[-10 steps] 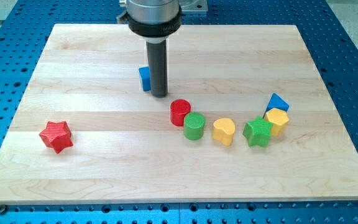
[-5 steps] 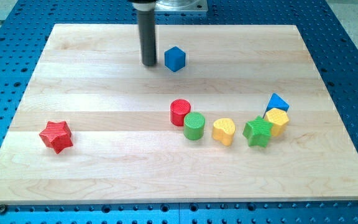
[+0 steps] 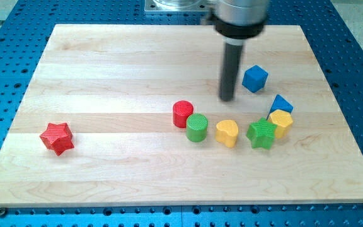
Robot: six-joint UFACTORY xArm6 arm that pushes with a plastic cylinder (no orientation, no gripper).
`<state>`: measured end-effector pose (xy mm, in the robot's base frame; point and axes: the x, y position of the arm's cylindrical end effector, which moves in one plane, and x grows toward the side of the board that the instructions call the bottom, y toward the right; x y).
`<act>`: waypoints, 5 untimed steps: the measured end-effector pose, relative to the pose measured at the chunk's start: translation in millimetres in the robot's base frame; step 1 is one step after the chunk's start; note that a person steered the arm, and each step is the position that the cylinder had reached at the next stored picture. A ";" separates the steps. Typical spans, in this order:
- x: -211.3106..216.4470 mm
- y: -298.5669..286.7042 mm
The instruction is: Push the blue cube vertically above the green star
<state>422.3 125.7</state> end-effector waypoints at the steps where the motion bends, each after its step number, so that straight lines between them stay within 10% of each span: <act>1: -7.4 54.7; 5: -45.9 -88.3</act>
<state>376.4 37.4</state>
